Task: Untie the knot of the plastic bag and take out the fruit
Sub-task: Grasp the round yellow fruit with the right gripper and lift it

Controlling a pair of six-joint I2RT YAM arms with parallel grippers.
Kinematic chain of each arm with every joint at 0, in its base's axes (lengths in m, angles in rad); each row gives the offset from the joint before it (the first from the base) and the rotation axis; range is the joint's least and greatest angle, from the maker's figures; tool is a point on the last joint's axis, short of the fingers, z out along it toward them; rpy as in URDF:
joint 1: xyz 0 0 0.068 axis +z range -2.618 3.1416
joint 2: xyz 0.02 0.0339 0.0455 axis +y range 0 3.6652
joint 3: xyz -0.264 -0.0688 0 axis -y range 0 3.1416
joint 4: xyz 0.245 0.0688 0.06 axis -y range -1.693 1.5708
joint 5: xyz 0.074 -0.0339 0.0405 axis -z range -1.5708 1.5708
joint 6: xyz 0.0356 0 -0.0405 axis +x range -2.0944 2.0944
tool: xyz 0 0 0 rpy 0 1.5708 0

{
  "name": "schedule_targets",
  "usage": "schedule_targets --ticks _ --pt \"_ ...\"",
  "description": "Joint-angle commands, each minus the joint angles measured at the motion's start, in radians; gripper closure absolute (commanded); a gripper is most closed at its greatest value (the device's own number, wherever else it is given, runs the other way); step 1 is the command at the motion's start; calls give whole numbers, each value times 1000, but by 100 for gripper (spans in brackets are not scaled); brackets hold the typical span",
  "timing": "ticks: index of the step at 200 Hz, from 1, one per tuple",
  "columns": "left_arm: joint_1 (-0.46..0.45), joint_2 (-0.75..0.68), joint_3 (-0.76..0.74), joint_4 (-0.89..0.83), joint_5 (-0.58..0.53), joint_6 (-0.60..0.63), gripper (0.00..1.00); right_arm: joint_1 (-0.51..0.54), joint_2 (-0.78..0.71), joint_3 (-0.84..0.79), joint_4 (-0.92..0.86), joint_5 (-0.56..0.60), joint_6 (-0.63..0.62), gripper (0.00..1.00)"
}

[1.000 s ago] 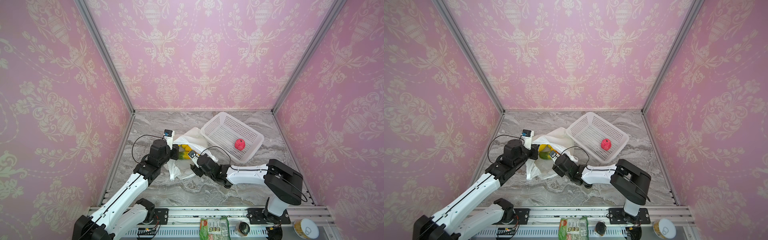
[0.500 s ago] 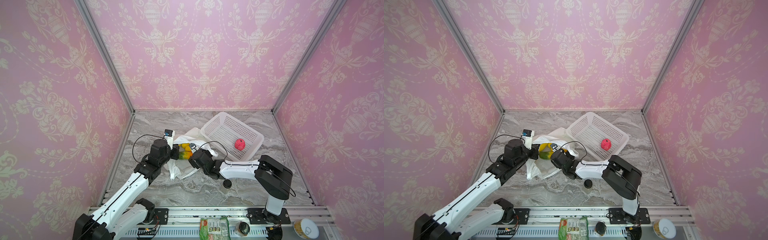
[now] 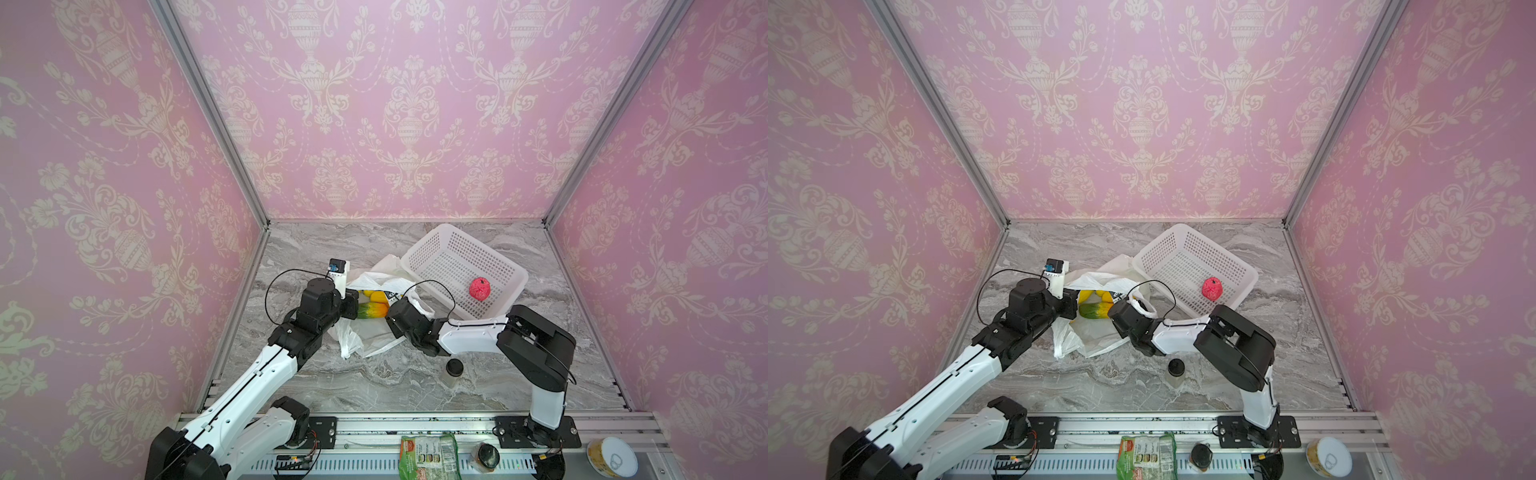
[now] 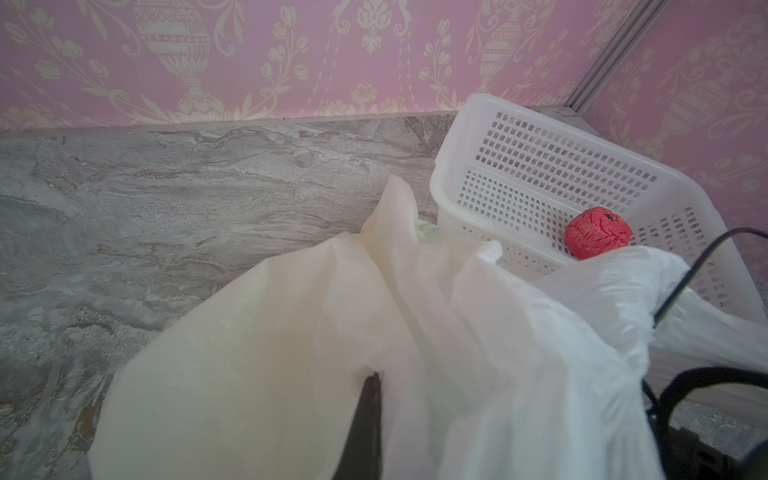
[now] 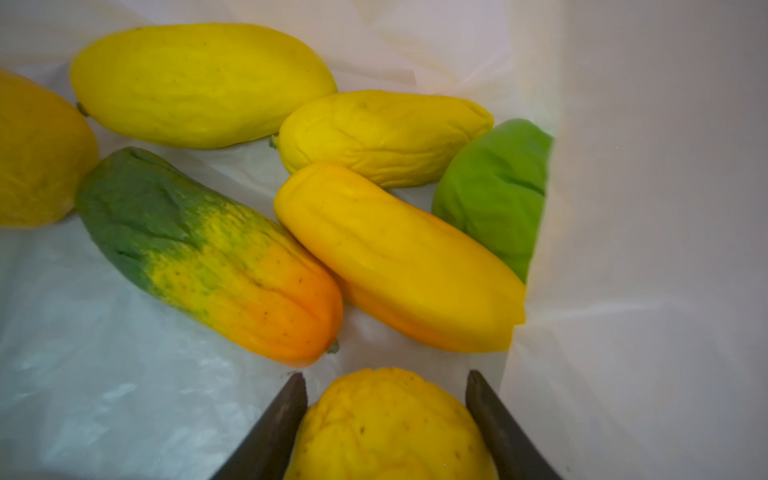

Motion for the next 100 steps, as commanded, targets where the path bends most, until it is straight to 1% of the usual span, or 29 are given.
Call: schedule_targets --ticks 1,26,41,69,90,100 --pt "-4 -1 -5 4 -13 -14 98 10 -111 -44 33 -66 23 55" --pt "-4 6 -5 9 -13 -15 98 31 -223 -75 26 -83 1 62" --pt "-4 17 -1 7 -11 -14 99 43 -298 -108 45 -124 -8 66" --pt "-4 26 7 6 -9 -10 100 56 -413 -159 69 -203 -16 68" --pt "-4 32 6 11 -10 -12 100 54 -503 -167 30 -199 -11 73" --pt "-4 34 5 11 -9 -12 100 52 -549 -183 28 -206 -12 73"
